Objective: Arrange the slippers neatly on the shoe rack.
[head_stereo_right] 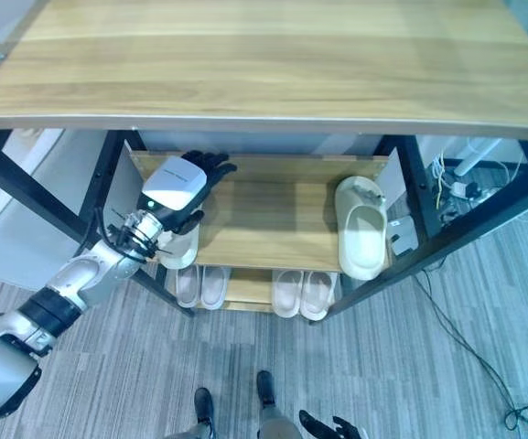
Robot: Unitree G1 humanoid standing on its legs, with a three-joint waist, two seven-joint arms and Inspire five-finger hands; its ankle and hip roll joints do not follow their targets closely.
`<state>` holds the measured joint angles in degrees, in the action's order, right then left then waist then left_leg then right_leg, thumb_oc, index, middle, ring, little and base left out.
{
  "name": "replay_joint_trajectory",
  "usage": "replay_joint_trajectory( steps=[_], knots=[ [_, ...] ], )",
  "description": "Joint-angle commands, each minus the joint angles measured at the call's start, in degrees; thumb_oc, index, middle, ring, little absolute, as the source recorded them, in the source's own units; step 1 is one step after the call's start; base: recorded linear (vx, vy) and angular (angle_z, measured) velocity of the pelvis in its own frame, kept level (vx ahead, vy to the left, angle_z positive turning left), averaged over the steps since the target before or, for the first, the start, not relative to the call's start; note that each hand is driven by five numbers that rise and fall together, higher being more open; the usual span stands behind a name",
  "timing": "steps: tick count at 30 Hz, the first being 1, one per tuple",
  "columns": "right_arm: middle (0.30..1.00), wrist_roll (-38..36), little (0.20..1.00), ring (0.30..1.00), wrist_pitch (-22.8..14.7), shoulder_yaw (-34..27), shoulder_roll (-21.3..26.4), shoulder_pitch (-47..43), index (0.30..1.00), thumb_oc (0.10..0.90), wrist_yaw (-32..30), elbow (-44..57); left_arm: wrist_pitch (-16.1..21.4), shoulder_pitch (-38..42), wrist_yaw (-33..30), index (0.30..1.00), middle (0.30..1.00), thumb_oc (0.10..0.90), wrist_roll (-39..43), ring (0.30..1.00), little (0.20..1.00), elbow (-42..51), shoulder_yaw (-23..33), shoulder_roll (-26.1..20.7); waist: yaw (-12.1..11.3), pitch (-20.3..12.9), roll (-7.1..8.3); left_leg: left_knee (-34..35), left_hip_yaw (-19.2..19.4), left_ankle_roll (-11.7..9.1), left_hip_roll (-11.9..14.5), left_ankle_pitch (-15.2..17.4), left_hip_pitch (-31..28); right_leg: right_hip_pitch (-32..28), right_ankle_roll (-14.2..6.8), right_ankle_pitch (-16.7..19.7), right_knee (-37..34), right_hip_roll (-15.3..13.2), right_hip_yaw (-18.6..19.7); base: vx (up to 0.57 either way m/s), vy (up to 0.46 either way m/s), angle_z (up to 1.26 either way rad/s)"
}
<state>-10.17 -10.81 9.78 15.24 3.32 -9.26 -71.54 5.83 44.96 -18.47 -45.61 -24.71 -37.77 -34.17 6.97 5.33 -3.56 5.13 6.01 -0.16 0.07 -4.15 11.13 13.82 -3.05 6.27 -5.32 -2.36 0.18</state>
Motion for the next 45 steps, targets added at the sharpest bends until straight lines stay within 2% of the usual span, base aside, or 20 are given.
replay_joint_trajectory(
  steps=[1,3,4,8,16,27,36,45],
  knots=[
    [0.9,0.9,0.9,0.9,-0.6,0.9,3.2,0.8,0.9,0.8,-1.8,0.7,-1.9,13.4,-5.2,0.9,0.9,0.8,-1.0,0.9,0.9,-3.7,1.8,0.6,-1.1,-1.1,1.2,-0.1,-2.8,-3.0,-0.5,2.3,1.5,-0.1,-6.6,-3.2,0.3,-2.6,-0.6,0.0,0.0,0.0],
    [0.9,1.1,0.9,0.9,-0.7,0.9,3.2,0.8,0.9,0.8,-1.9,0.6,-2.1,13.5,-5.5,0.9,0.9,0.8,-1.0,0.9,0.9,-4.4,1.7,1.0,-1.0,-1.1,1.2,-0.1,-2.9,-3.0,-0.5,2.3,1.6,-0.1,-6.6,-3.2,0.3,-2.5,-0.7,0.0,0.0,0.0],
    [0.9,0.7,0.9,0.9,-1.1,1.9,3.5,-1.0,0.9,0.8,-1.9,1.3,-2.2,12.3,-5.5,0.9,0.9,0.8,-2.8,0.9,0.9,-3.7,1.7,1.6,-2.0,-1.2,1.38,-0.1,-3.6,-3.0,-0.5,2.2,1.6,-0.2,-6.4,-3.5,0.3,-2.5,-1.0,0.0,0.0,0.0],
    [0.9,0.5,0.9,0.9,-1.5,1.5,3.4,0.0,0.9,0.8,-3.0,2.2,-3.3,12.7,-5.9,0.9,0.9,0.8,-2.1,0.9,0.9,-5.9,2.1,4.8,-1.8,-1.7,1.53,-0.1,-3.9,-3.0,-0.6,2.4,1.5,-0.2,-6.4,-3.6,0.3,-2.6,-1.2,0.01,-0.011,0.06],
    [0.9,0.3,0.9,0.9,-1.3,0.0,2.7,1.3,0.9,0.8,-3.1,3.1,-1.0,8.9,-5.0,0.9,0.9,0.8,1.4,0.9,0.9,0.0,5.2,3.4,-2.3,-2.6,1.71,-0.1,-4.1,-3.0,-0.6,2.8,0.4,-1.3,-6.3,-4.1,0.3,-2.6,-1.5,0.01,-0.001,0.02],
    [0.9,0.5,0.9,0.9,-0.5,0.5,2.4,1.2,0.9,0.8,-2.5,2.3,-0.7,8.3,-4.5,0.9,0.9,0.8,2.4,0.9,0.9,0.6,4.9,3.5,-2.4,-3.3,1.86,-0.1,-3.9,-2.9,-0.5,3.3,-1.8,-3.4,-6.5,-4.7,0.3,-2.6,-1.8,0.01,0.001,0.02],
    [0.9,0.8,0.9,0.9,-0.4,1.1,2.9,0.9,0.9,0.8,-2.8,2.3,-2.1,11.9,-4.1,0.9,0.9,0.8,1.6,0.9,0.9,-9.4,0.1,6.4,-1.9,-3.7,2.27,-0.1,-3.8,-2.9,-0.3,3.3,-1.8,-3.5,-6.8,-4.5,0.3,-2.6,-2.0,0.0,0.0,0.0],
    [0.9,0.7,0.9,0.9,-0.3,1.0,2.8,1.3,0.9,0.8,-2.8,2.2,-2.5,11.9,-4.3,0.9,0.9,0.8,1.6,0.9,0.9,-11.2,-0.5,5.8,-2.1,-4.3,3.15,-0.1,-3.7,-3.0,-0.1,3.7,-3.3,-4.8,-6.8,-4.7,0.3,-2.5,-2.1,0.02,0.001,0.0]
  ],
)
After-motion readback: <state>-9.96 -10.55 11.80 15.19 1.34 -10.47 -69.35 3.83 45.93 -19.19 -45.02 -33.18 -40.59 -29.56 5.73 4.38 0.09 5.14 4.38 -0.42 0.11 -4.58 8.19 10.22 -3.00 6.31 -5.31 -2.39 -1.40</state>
